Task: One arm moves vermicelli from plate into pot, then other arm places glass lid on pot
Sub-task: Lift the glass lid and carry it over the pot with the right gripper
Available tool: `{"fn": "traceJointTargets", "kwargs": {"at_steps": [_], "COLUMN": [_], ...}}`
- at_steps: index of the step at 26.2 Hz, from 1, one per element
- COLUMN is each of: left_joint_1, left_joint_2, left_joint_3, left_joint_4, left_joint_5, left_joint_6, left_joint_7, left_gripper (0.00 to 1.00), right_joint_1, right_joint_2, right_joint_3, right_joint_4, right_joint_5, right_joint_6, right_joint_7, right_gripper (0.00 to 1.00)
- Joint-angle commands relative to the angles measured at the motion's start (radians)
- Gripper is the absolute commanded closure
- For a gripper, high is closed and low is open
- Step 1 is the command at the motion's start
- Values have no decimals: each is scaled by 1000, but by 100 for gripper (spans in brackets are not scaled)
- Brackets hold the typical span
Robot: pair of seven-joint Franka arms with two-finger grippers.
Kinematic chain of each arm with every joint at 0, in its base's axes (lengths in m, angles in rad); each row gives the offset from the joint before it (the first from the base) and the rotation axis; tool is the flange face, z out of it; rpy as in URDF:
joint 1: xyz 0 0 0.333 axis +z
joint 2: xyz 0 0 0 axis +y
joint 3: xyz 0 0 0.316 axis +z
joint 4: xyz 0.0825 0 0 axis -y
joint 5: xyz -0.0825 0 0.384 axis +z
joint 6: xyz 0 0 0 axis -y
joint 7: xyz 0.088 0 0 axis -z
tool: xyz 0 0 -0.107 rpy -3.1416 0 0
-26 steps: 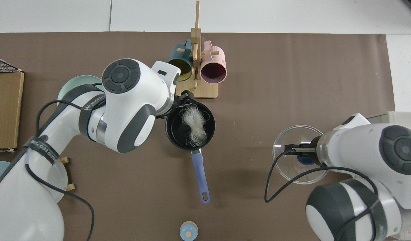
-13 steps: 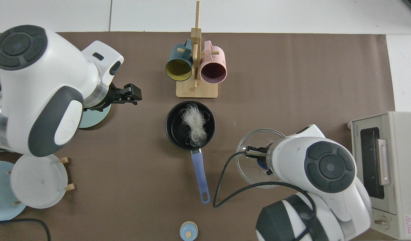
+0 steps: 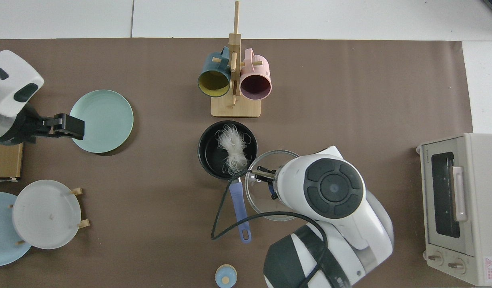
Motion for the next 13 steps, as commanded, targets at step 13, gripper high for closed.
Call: {"fn": "traceJointTargets", "kwargs": {"at_steps": [13], "left_joint_1": [-5], "left_joint_2": [-42], "left_joint_3": [34], "left_joint_4": [-52], "left_joint_5": [-74], "left_joint_6": [18], "left_joint_7": [63], "left_gripper": [0], "right_joint_1": [107], "right_joint_2": [400], "right_joint_3": [45], "right_joint_4": [450], "right_joint_5": [-230], "right_joint_6": [-121], "right_joint_7": [271], "right_gripper": [100]}}
